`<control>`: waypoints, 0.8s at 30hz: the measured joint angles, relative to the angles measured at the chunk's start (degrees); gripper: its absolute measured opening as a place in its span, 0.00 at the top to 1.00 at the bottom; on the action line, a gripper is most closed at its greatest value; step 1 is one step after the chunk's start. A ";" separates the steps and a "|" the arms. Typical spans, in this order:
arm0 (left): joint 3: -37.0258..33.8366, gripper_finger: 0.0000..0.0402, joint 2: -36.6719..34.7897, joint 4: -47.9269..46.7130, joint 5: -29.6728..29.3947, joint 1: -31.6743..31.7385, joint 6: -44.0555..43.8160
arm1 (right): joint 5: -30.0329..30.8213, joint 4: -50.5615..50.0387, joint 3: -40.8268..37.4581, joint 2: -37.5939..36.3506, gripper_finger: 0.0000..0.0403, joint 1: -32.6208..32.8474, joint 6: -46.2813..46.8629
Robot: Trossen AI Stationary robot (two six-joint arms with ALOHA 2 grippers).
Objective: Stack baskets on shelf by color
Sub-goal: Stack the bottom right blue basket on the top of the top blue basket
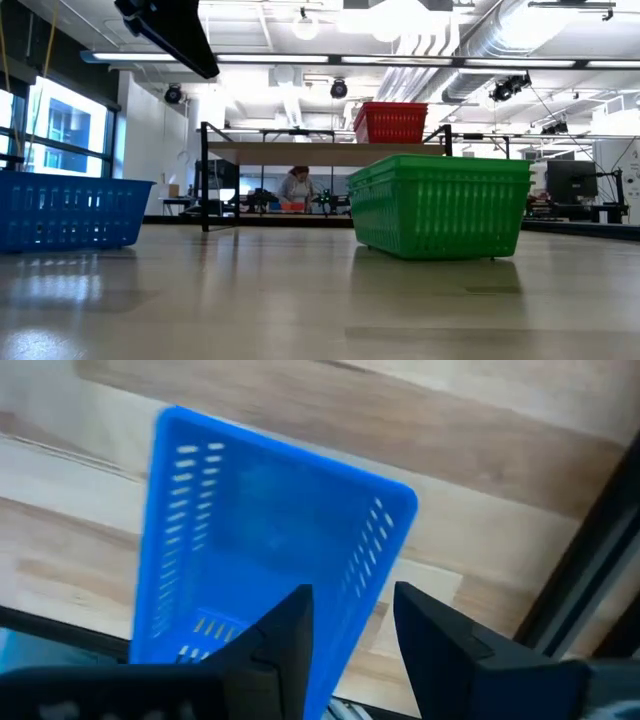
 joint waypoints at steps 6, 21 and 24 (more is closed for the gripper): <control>0.00 0.71 0.00 0.01 0.03 0.00 -0.04 | -0.41 1.44 0.00 2.76 0.68 2.95 3.84; 0.00 0.71 0.00 0.05 0.17 0.02 -0.11 | -3.90 6.45 0.00 11.75 0.68 3.60 3.80; 0.00 0.71 0.00 0.15 0.15 0.10 -0.11 | -3.89 7.33 0.00 13.16 0.68 4.16 3.82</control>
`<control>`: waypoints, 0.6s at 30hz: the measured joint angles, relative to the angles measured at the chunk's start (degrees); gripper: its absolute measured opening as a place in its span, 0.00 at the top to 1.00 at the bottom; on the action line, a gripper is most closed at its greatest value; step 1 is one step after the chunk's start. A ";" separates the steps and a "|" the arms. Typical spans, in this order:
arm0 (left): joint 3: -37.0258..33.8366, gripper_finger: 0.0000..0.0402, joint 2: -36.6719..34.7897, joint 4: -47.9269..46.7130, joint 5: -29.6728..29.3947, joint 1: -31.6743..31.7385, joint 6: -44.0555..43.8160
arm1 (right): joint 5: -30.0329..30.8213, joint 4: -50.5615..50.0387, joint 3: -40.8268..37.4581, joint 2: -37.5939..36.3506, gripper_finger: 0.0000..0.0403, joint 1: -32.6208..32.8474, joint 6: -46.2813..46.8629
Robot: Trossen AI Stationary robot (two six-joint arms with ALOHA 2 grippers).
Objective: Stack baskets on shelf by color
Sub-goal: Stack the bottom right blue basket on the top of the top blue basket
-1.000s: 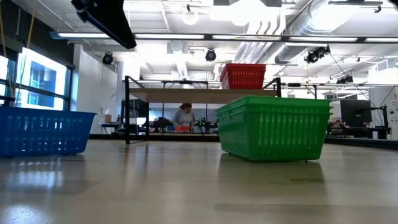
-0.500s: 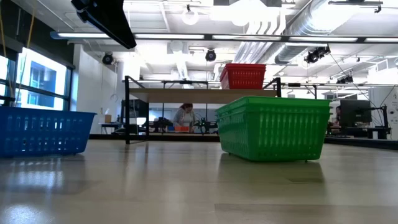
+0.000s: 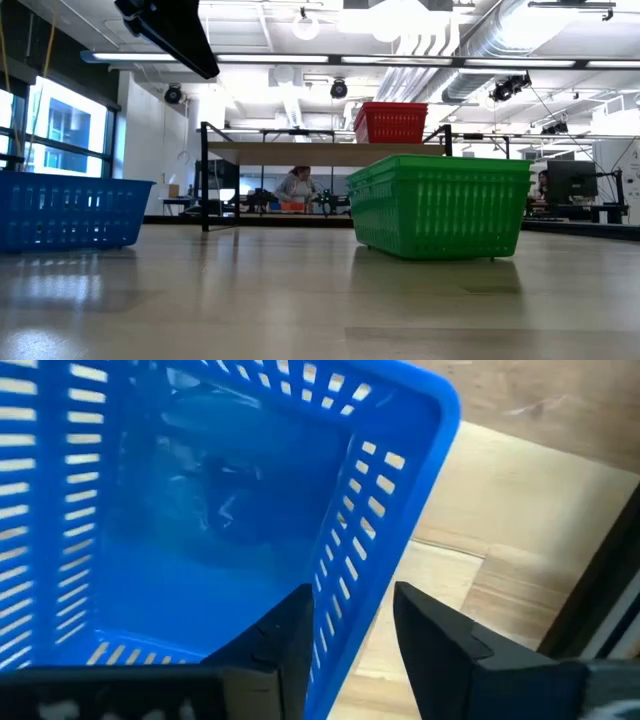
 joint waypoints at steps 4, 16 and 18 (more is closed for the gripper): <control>0.00 0.71 0.00 0.06 0.00 0.10 0.05 | 0.00 0.99 0.00 1.74 0.75 0.43 0.00; 0.00 0.71 0.00 0.09 -0.02 0.10 0.10 | 3.12 0.69 0.73 3.38 0.98 0.43 -1.02; 0.00 0.71 0.00 0.09 -0.02 0.10 0.09 | 3.90 -0.50 1.84 3.38 0.99 0.43 -1.09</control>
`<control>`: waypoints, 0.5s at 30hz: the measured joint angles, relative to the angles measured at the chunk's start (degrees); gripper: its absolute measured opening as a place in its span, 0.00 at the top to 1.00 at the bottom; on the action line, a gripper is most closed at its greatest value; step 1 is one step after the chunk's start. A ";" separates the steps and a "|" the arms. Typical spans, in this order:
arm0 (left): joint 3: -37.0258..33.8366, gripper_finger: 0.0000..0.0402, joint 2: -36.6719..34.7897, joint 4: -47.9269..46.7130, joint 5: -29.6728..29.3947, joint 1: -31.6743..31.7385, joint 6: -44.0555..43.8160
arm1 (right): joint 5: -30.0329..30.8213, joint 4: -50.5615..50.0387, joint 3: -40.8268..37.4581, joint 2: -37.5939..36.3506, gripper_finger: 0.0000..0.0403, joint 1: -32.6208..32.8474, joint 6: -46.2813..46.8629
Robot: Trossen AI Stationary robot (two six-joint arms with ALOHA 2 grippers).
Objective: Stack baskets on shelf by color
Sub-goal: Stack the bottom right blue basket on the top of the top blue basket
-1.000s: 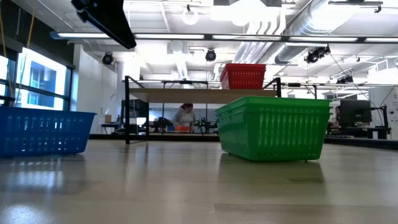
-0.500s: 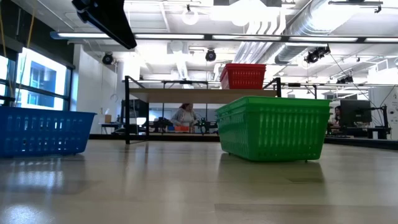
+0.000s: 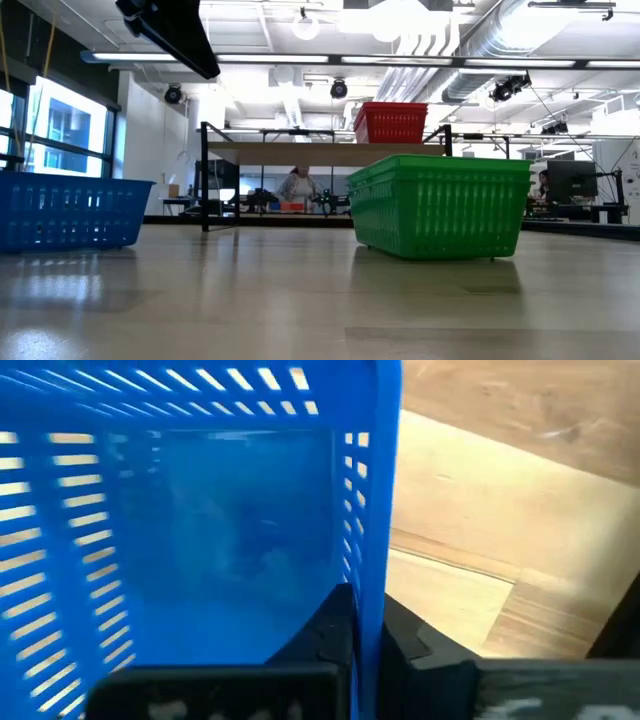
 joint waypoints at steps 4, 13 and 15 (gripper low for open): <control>0.00 0.71 0.00 0.00 0.04 0.07 -0.01 | 0.54 -4.89 3.65 0.04 1.00 -0.02 -0.05; 0.00 0.71 0.00 0.17 0.50 0.39 -0.07 | 14.46 -20.42 16.00 0.04 1.00 -0.37 -3.79; 0.00 0.71 0.00 0.41 0.53 0.71 -0.11 | 19.07 -23.39 18.30 0.04 1.00 -0.93 -5.42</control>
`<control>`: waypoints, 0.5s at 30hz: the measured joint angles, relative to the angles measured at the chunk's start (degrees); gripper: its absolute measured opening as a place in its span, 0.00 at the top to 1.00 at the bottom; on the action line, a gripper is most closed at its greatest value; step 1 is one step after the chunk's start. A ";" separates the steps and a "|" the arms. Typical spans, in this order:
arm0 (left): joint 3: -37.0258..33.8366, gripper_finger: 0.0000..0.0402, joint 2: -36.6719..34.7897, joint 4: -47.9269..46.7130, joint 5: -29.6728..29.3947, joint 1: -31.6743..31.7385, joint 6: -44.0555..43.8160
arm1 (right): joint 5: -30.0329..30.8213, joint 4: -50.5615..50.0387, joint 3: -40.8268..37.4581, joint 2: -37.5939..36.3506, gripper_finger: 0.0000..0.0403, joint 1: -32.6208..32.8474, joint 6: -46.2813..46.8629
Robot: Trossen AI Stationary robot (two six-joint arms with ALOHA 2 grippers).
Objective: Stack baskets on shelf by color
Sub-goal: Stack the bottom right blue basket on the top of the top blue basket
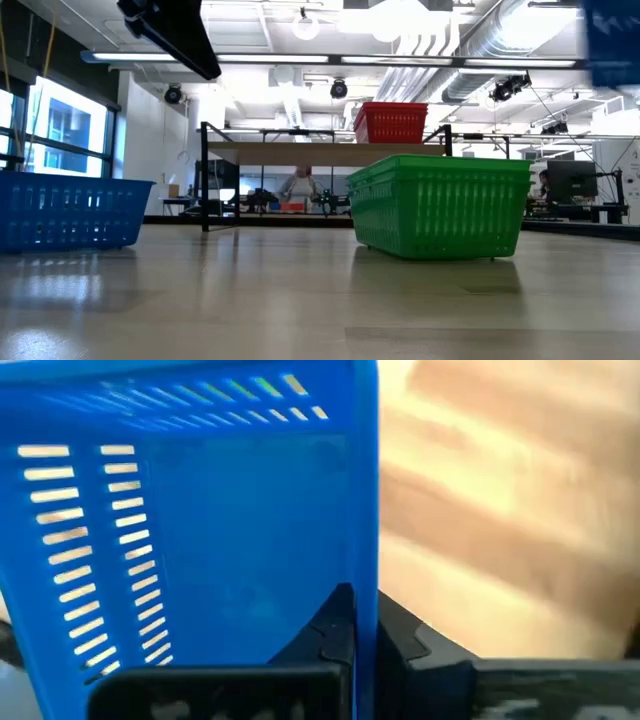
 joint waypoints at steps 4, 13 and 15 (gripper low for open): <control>0.00 0.71 0.00 0.18 0.02 0.89 -0.48 | 7.05 -4.72 2.86 0.00 1.00 -2.46 -4.79; 0.00 0.71 0.00 0.20 0.39 2.94 -2.26 | 15.24 -5.20 3.38 0.00 1.00 -10.84 -18.25; 0.00 0.71 0.00 0.20 1.19 3.24 -2.39 | 18.74 -4.67 3.38 0.00 1.00 -12.64 -20.62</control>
